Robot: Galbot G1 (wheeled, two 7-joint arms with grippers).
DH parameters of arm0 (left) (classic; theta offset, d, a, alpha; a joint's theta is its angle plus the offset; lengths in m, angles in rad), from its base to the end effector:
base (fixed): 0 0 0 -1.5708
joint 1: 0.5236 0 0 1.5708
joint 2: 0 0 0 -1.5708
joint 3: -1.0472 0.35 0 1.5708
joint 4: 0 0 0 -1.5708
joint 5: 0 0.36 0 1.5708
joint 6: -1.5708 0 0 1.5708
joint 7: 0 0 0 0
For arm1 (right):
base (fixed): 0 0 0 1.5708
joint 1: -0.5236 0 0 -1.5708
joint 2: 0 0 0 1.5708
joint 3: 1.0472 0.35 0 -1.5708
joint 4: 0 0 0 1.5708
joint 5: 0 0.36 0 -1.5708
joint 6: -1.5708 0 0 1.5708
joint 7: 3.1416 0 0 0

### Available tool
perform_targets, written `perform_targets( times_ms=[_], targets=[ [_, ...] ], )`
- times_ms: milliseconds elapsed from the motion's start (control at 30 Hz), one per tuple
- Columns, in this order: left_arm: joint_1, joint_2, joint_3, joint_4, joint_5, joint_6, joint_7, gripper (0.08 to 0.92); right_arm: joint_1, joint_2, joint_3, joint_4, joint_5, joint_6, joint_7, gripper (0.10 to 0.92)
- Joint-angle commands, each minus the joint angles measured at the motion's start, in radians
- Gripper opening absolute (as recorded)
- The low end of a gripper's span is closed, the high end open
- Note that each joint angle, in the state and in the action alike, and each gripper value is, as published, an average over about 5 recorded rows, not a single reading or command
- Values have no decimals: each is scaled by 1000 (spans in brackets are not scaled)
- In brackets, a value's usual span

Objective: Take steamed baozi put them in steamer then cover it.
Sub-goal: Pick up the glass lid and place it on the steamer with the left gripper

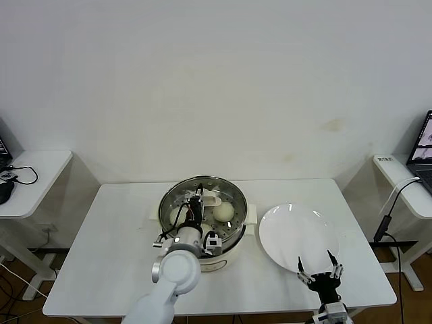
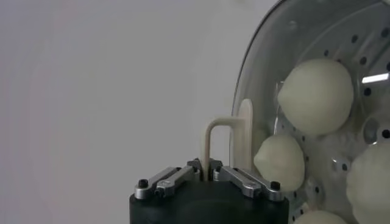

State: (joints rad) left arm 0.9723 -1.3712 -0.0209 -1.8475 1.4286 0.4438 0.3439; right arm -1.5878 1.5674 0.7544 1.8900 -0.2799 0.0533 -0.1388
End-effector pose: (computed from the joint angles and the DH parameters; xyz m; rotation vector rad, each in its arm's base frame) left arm 0.3235 -0.1136 -0.2562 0.2223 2.2467 2.1764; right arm 0.1634 -0.0790 -0.3743 -0.0439 -2.8716 0.5344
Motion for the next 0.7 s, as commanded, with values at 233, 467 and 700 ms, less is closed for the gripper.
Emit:
perform_targets(
  times_ms=[233, 467, 700],
  targets=[
    [6, -12, -2, -5, 2, -12, -24, 259, -3, -1, -1, 1, -5, 0, -2, 823],
    [42, 0, -7, -57, 1, -13, -28, 458, -4, -2, -3, 1, -7, 0, -2, 823],
    [125, 51, -14, -160, -25, -20, -49, 666, -6, -5, -2, 1, -7, 0, -2, 823]
  ],
)
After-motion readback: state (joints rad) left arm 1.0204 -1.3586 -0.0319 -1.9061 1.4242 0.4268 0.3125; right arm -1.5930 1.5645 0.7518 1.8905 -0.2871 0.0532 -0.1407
